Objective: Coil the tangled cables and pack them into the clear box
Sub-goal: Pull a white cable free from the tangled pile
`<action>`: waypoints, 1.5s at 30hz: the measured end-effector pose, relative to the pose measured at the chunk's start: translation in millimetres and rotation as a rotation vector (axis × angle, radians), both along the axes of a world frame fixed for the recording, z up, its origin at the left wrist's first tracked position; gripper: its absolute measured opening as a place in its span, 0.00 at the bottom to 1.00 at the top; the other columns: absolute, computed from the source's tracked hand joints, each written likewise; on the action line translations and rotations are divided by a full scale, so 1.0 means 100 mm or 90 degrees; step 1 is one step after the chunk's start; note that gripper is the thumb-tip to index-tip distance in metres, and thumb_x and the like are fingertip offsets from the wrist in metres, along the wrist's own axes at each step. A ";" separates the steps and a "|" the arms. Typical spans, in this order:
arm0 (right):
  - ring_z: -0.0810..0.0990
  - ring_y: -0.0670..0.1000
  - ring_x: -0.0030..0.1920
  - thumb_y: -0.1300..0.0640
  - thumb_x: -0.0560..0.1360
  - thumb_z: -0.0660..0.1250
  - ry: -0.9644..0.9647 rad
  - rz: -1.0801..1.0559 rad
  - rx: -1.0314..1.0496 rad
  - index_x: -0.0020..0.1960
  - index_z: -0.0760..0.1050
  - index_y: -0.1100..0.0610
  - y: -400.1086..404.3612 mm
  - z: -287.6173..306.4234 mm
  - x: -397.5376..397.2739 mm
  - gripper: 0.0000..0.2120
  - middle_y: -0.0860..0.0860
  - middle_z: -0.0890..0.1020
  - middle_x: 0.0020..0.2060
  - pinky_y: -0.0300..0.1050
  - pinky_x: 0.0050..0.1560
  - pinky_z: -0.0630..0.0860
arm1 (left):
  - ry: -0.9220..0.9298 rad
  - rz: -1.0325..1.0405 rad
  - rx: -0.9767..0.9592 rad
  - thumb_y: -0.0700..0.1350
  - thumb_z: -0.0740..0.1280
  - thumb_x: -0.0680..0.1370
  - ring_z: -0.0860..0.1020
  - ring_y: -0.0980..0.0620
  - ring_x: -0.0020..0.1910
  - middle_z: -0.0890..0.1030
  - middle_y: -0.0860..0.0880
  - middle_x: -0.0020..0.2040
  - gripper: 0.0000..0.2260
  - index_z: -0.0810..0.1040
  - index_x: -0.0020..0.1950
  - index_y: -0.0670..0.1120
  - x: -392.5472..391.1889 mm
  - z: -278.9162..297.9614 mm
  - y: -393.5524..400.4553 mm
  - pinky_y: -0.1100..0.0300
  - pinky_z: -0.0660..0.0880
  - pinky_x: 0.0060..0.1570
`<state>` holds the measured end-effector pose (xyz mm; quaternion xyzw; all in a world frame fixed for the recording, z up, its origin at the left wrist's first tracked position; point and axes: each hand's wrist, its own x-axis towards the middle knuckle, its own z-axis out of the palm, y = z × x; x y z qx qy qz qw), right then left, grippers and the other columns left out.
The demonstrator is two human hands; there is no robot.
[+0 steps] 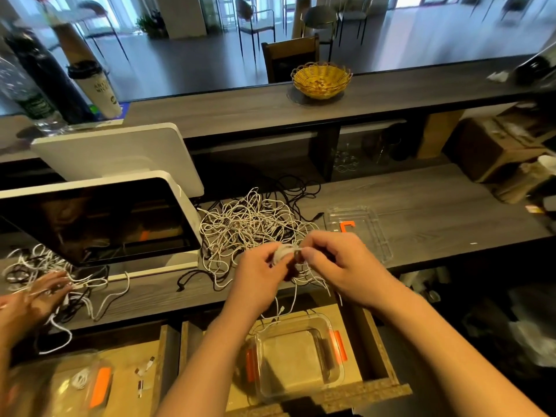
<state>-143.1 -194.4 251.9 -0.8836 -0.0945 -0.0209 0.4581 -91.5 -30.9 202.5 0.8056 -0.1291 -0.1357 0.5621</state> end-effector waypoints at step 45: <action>0.84 0.46 0.50 0.61 0.71 0.76 0.131 0.080 0.189 0.59 0.78 0.54 0.05 -0.06 -0.23 0.18 0.50 0.84 0.49 0.45 0.54 0.81 | 0.096 0.059 -0.076 0.33 0.68 0.77 0.81 0.61 0.36 0.82 0.53 0.36 0.11 0.82 0.41 0.48 -0.36 -0.04 -0.13 0.67 0.76 0.38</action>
